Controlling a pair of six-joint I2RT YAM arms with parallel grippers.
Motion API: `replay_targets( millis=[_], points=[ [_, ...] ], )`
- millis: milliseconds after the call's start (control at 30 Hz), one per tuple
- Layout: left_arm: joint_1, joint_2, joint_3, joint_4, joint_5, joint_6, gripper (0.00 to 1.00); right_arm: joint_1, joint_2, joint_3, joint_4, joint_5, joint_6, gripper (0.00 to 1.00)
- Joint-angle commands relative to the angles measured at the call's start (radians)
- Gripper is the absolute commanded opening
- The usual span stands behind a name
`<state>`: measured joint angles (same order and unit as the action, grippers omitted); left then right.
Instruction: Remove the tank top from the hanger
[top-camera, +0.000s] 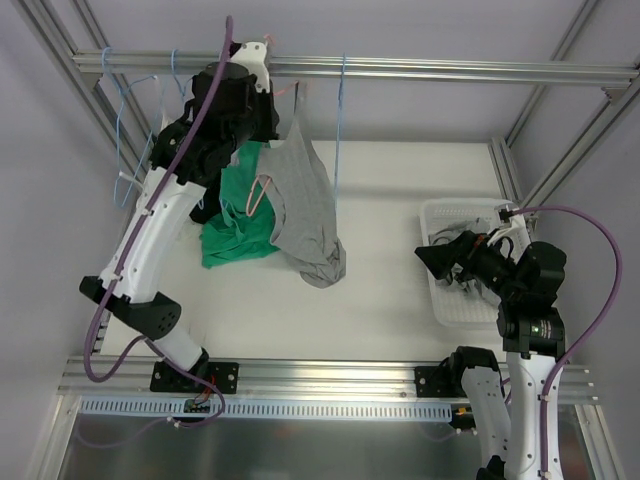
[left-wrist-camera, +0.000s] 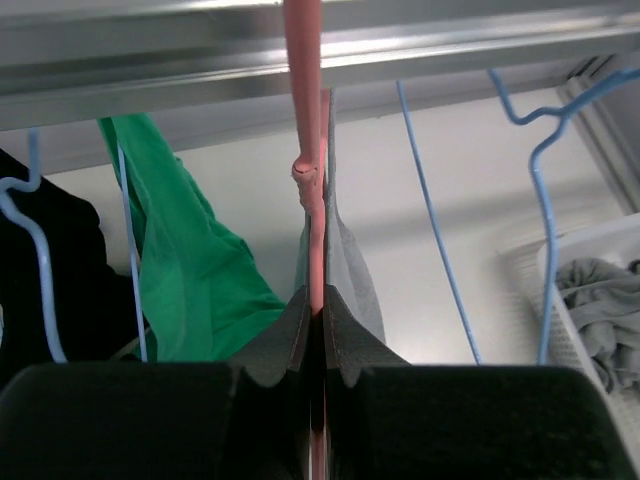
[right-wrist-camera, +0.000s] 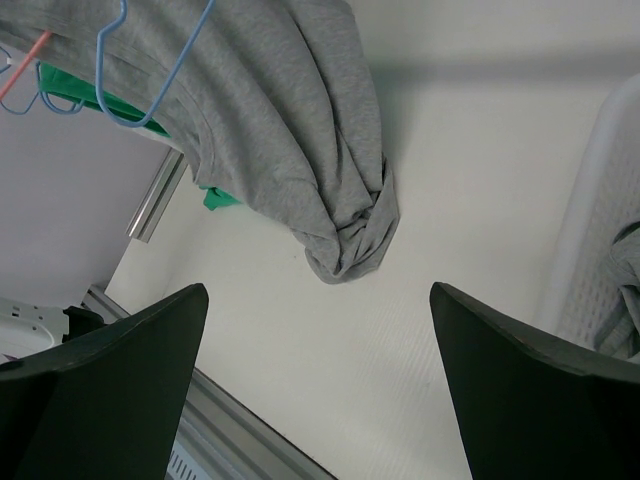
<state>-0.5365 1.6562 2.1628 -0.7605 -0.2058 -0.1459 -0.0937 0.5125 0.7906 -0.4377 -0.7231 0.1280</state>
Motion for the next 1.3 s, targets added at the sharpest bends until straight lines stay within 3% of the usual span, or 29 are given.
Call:
replay_targets(
  millis=[0,267,367,533,600,800,967,1067,1267],
  points=[
    [0.000,-0.102,0.005,0.099,0.034,-0.072,0.00,0.006,-0.011,0.006,0.034,-0.029,0.015,1.00],
    [-0.003,-0.243,-0.178,0.119,0.100,-0.124,0.00,0.008,-0.005,0.015,0.074,-0.107,0.027,1.00],
    [-0.019,-0.335,-0.288,0.133,0.098,-0.136,0.00,0.022,0.009,0.003,0.199,-0.186,0.084,1.00],
    [-0.066,-0.505,-0.500,0.148,0.097,-0.155,0.00,0.101,0.041,-0.021,0.307,-0.196,0.137,1.00],
    [-0.089,-0.556,-0.610,0.147,0.077,-0.178,0.00,0.185,0.066,-0.042,0.350,-0.173,0.145,0.99],
    [-0.120,-0.728,-0.915,0.148,0.104,-0.239,0.00,0.470,0.164,-0.116,0.474,0.060,0.122,1.00],
    [-0.171,-0.822,-1.118,0.148,0.250,-0.274,0.00,0.679,0.257,-0.185,0.652,0.255,0.118,0.98],
    [-0.206,-0.866,-1.196,0.150,0.336,-0.294,0.00,0.846,0.334,-0.194,0.704,0.410,0.091,0.95],
    [-0.250,-0.973,-1.311,0.162,0.469,-0.322,0.00,0.997,0.460,-0.218,0.790,0.711,0.117,0.92]
  ],
)
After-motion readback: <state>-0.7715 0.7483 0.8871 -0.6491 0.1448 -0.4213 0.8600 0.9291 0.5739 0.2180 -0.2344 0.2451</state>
